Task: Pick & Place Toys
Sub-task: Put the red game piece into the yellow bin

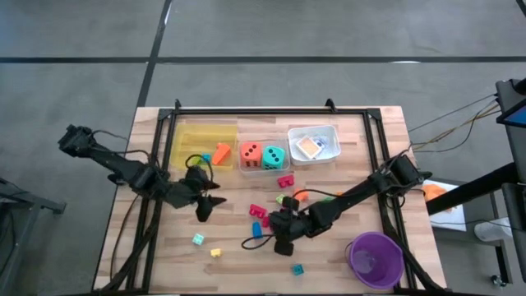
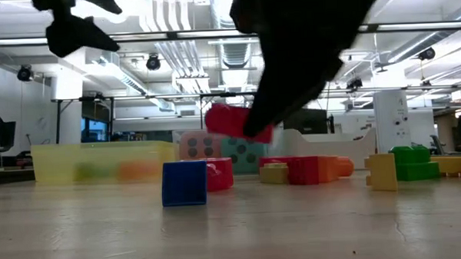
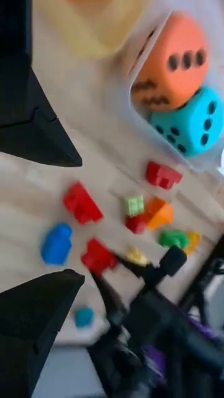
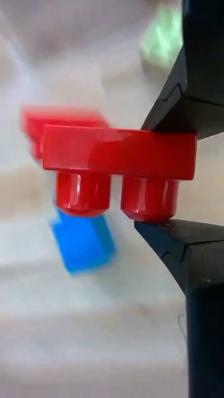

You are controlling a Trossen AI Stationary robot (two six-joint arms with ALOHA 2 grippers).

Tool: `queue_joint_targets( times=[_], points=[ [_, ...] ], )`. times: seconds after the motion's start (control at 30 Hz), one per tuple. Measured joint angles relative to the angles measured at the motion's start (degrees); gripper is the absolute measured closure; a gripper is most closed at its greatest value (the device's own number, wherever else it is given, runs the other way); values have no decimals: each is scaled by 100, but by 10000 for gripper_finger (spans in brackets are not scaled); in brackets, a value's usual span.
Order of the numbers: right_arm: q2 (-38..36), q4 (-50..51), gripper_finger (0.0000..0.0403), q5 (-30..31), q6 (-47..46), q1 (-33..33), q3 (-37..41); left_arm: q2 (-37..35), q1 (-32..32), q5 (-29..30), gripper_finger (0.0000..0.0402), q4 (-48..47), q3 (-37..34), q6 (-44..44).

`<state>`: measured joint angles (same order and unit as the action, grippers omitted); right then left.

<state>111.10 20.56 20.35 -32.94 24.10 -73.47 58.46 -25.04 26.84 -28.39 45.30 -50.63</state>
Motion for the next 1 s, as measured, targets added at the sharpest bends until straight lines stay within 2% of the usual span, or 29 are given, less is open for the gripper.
queue_joint_targets(
  times=[0.13,0.23,0.37,0.6,1.0],
  points=[
    [-49,6,243,955,412,-47,-199,185,592,-386,121,405,0,-1119],
    [-50,-13,243,1640,796,-33,-453,365,924,-812,121,734,0,-1227],
    [-51,-1,243,2209,1223,6,-768,678,1205,-1508,121,1424,-2,-1249],
    [-58,13,243,2707,1597,19,-1013,1131,1240,-2054,121,2624,-1,-1249],
    [-58,-10,243,2932,1883,29,-1206,1562,1273,-2047,121,3031,-2,-1219]
  ],
)
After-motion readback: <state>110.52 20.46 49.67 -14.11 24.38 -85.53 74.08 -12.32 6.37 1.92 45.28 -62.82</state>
